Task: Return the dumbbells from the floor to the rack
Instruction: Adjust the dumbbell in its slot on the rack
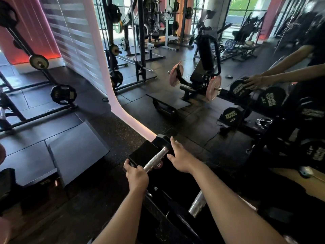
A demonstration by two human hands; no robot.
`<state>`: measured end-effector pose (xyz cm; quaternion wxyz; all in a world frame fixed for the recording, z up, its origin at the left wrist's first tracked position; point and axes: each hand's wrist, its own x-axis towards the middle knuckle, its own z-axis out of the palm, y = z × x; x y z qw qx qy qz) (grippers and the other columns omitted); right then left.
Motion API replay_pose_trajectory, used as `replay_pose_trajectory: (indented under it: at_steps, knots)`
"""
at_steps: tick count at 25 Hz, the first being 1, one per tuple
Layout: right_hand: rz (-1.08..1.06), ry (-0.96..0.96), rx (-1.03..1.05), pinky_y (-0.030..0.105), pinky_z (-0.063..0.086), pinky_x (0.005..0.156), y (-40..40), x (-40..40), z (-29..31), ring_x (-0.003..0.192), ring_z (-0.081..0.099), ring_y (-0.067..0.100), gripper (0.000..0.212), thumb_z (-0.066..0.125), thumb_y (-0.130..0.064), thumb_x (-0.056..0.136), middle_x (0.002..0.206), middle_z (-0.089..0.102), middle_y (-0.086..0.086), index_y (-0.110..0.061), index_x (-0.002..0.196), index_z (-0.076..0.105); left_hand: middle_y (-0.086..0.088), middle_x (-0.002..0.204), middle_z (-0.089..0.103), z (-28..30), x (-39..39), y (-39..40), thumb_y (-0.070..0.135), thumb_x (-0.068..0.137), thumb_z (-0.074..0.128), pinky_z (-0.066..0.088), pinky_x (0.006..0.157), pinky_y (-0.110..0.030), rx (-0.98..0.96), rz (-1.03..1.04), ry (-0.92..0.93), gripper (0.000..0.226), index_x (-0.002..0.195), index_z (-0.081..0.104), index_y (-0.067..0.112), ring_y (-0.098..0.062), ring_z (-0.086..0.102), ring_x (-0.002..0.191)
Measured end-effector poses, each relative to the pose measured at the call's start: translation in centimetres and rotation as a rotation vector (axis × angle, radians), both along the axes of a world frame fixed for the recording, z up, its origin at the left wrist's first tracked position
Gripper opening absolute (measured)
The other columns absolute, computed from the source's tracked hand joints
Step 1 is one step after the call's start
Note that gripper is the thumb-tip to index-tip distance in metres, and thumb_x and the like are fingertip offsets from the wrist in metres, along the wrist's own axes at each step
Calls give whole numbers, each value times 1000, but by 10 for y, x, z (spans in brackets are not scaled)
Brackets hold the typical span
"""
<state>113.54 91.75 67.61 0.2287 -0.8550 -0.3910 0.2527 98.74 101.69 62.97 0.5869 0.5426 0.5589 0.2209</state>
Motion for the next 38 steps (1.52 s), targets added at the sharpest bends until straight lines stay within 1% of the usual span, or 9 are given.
replay_pose_trajectory:
  at_steps: [4,7,9,17,22,26,29,32,38]
  knots:
    - [-46,37,41,40,0,121,8,-7,-11,152,-13,27,79,42,-33,103,165,-17,7,-26,155,-17,-26,142,47,0,1,3,21,103,39,45,70,-37,-23,10,23,63,157,9,33,-33,60,100]
    - [-37,37,74,36,2,120,-5,-6,-3,153,-8,21,80,43,-44,101,166,-12,5,-25,157,-11,-24,160,24,8,-1,-10,29,105,43,44,97,-45,8,-2,24,67,160,6,28,-36,49,125]
    - [-38,6,111,32,4,119,-18,-6,7,153,-3,17,78,43,-45,101,167,-7,4,-24,158,-6,-21,167,6,13,-2,-22,36,105,46,29,114,-51,36,-17,14,76,162,-2,26,-40,28,147]
    - [-38,-145,111,42,7,120,-85,-7,51,153,7,18,69,40,-45,103,167,5,0,-30,159,2,-19,168,-8,36,-2,-76,52,100,47,18,121,-58,59,-31,16,87,161,-11,28,-45,3,153]
    - [-55,-191,52,44,15,119,-134,-9,42,151,16,23,69,40,-48,101,166,14,5,-31,159,5,-16,169,-8,46,-9,-139,54,96,53,11,119,-61,77,-105,115,92,161,-7,28,-43,-2,154]
    - [-178,-134,-29,47,33,112,-168,-13,9,141,33,37,71,44,-41,101,161,24,12,-26,158,5,-12,169,0,29,-8,-178,48,89,67,27,117,-54,41,-289,170,92,161,13,30,-46,19,150]
    - [-217,-135,14,40,42,96,-182,-6,-1,129,45,35,52,40,-22,104,152,36,14,-21,152,22,-10,165,7,17,-13,-194,25,87,66,53,87,-38,97,-364,222,68,148,38,18,-36,56,121]
    - [-189,-135,-15,35,43,79,-184,3,2,118,54,32,48,39,-13,104,143,45,13,-23,149,27,-8,155,19,15,-16,-201,12,91,60,44,65,-27,166,-338,213,41,129,45,14,-25,62,95]
    - [-102,-201,-25,43,46,95,-161,0,-4,121,54,34,48,40,-14,102,138,50,14,-22,147,27,-7,140,28,10,-22,-191,8,93,55,49,67,-32,152,-284,223,27,118,46,15,-16,58,79]
